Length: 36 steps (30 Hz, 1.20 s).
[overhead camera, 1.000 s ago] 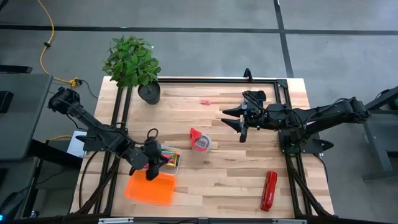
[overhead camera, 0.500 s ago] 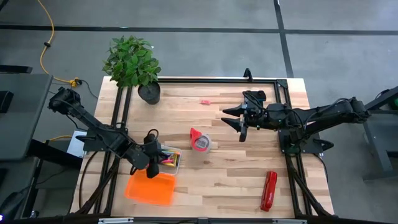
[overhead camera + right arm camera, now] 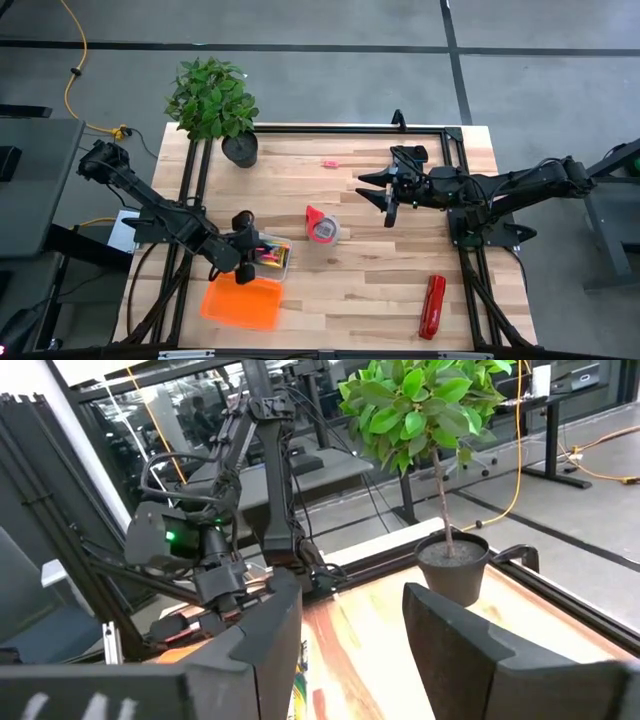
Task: Pack school essentials
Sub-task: Put the blue pen into the orange supply box
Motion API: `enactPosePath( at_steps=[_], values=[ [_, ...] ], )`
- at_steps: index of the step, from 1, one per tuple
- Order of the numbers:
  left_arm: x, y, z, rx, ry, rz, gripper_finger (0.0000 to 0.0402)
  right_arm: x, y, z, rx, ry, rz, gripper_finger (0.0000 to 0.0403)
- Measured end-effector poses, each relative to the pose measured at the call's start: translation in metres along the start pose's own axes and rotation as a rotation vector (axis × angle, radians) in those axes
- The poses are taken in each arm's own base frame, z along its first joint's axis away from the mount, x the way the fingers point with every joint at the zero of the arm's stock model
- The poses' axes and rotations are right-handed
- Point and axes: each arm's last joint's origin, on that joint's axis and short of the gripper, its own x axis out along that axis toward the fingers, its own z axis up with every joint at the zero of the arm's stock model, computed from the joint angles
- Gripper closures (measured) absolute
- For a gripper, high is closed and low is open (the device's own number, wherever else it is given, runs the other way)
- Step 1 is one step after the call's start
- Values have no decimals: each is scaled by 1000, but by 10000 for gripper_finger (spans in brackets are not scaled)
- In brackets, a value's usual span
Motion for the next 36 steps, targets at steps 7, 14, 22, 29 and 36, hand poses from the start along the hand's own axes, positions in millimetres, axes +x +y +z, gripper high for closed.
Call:
enactPosePath(
  at_steps=[7,14,22,29,36],
  values=[
    [0,3,-2,34,8,47,364,0,0,0,0,-4,-14,236],
    [2,6,0,22,6,60,364,0,0,0,0,-4,-16,236],
    [8,10,13,31,-32,7,364,0,0,0,2,-4,-16,236],
    [-2,12,17,22,34,-126,364,0,0,0,3,-5,-15,236],
    [-26,14,27,155,204,-170,364,1,-3,1,-3,-8,-33,236]
  ],
)
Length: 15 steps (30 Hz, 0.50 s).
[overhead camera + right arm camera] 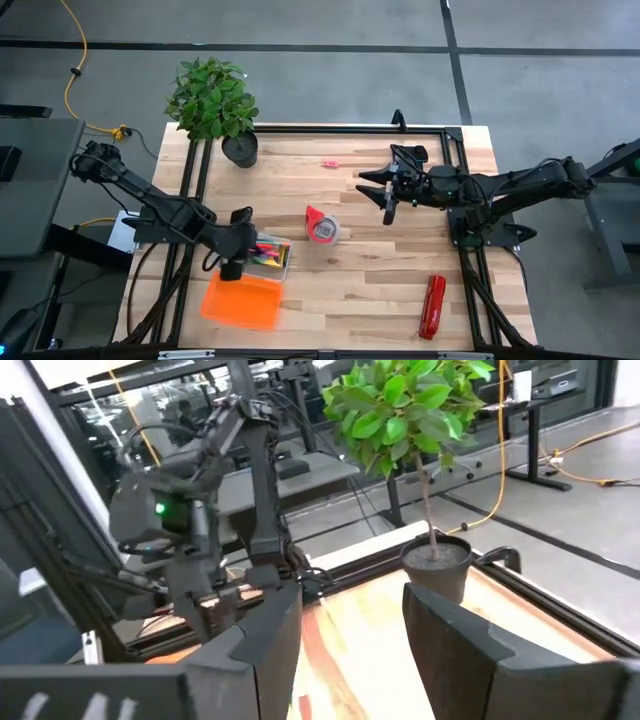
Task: Pack school essentials
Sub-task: Put the blue pen into the orange supply box
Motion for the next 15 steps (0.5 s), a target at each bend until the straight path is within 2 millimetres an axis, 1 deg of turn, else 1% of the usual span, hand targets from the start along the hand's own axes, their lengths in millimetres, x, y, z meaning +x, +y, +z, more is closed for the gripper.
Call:
enactPosePath(
  at_steps=[2,5,12,15],
  values=[
    [3,1,-4,33,65,-12,364,1,-2,1,0,-3,-10,236],
    [12,3,-6,73,147,-22,364,1,-4,1,1,-6,-22,236],
    [43,11,-4,134,249,1,364,2,-8,2,1,-9,-35,236],
    [54,12,-3,135,283,-37,364,3,-9,2,1,-9,-37,236]
  ],
)
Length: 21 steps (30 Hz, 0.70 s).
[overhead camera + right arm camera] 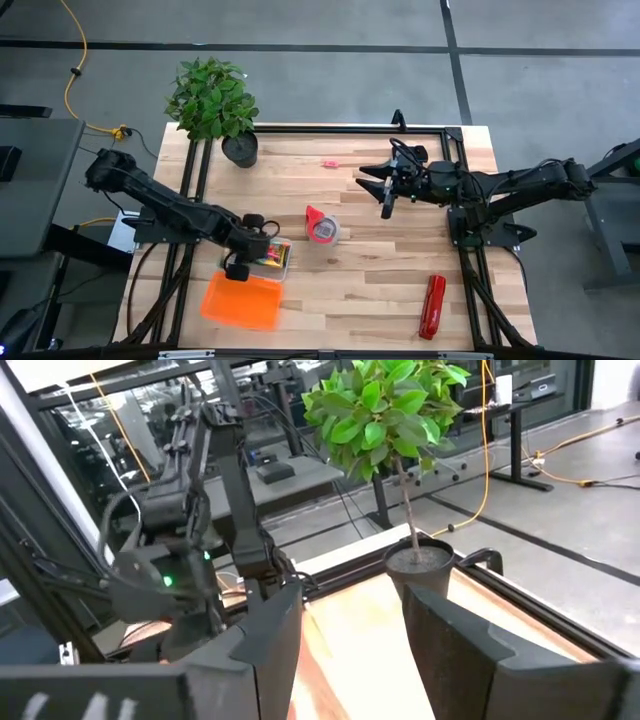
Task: Pack school essentials
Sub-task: Put the blue pen into the orange supply box
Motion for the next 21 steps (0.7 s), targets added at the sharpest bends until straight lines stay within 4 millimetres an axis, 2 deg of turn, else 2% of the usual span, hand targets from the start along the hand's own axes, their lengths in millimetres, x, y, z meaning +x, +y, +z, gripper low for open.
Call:
enactPosePath(
  at_steps=[5,11,21],
  values=[
    [13,2,-1,-19,83,-63,357,0,0,0,-1,4,2,236],
    [20,1,-1,-21,111,-69,336,0,0,-1,-3,8,1,236],
    [19,5,1,8,75,61,309,0,0,-1,-3,10,0,236]
  ],
)
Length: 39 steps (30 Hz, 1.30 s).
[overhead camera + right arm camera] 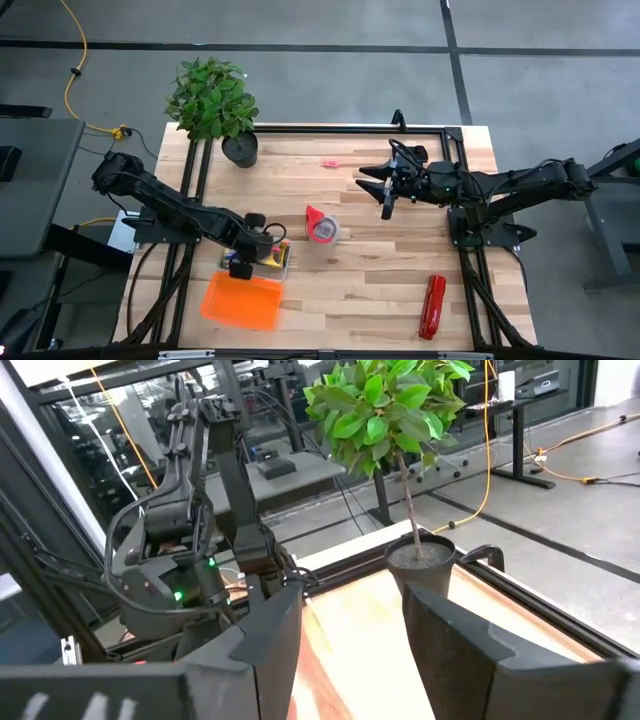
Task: Pack school essentials
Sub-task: Put the blue pen into the orange supply box, then put the pink eraser into the orange supply box
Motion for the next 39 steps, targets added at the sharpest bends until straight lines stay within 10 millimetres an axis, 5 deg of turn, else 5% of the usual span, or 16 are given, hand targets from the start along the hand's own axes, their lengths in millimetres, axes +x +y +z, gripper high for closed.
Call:
enactPosePath(
  at_steps=[12,16,21,29,33,39],
  values=[
    [-19,-3,12,-32,22,-60,302,0,0,0,0,1,5,236],
    [-58,-1,34,-48,-162,-58,302,0,0,0,1,0,12,236],
    [-123,25,55,-134,-517,-3,302,0,1,1,-9,-7,16,236],
    [-195,71,35,-350,-1005,60,302,0,2,1,-13,-3,59,236],
    [-191,72,21,-424,-1163,49,302,0,2,2,-31,-7,60,236],
    [-148,69,5,-525,-1210,2,302,0,2,2,-56,-8,60,236]
  ],
)
